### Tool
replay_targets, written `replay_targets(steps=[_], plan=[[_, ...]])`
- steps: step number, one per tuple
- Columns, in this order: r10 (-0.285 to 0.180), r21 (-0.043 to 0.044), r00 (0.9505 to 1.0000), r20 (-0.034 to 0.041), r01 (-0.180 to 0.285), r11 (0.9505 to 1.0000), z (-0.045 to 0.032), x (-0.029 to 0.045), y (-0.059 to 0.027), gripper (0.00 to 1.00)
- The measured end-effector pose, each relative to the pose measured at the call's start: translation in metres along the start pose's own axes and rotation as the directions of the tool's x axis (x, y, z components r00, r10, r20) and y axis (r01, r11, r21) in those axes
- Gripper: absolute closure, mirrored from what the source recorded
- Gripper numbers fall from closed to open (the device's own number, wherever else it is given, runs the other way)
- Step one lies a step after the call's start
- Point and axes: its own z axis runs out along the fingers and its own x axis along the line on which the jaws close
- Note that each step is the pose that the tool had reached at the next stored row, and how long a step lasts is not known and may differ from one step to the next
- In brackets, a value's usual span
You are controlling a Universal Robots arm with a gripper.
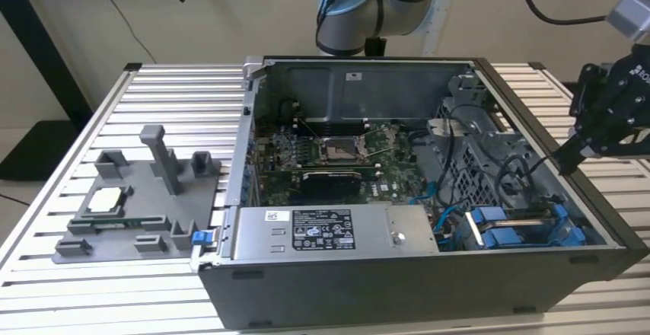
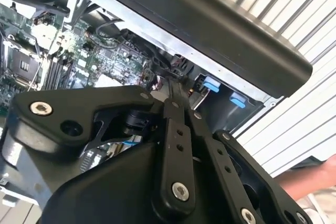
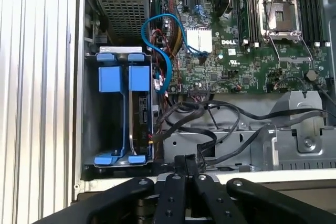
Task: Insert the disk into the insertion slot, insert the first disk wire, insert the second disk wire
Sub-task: 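Insert the second disk wire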
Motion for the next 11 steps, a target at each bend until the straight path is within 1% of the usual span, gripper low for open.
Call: replay_targets(steps=[4, 6, 7, 9, 10, 11], plan=[[0.0, 0.0, 1.0, 0.0, 0.0, 1.0, -0.0051, 0.0013, -0.0001, 0.0], [0.0, 0.0008, 1.0, 0.0004, 0.0, 1.0, -0.0054, 0.0023, -0.0007, 0.0], [-0.001, 0.0062, 1.0, 0.0009, 0.001, 1.0, -0.0051, 0.0023, -0.0007, 0.0], [-0.003, 0.0227, 1.0, 0.0018, 0.003, 0.9997, -0.0042, 0.0024, -0.0009, 0.0], [-0.003, 0.0288, 1.0, 0.0022, 0.003, 0.9996, -0.0035, 0.0026, -0.0011, 0.0], [-0.004, 0.033, 1.0, 0.0028, 0.003, 0.9994, -0.0026, 0.0026, -0.0012, 0.0]])
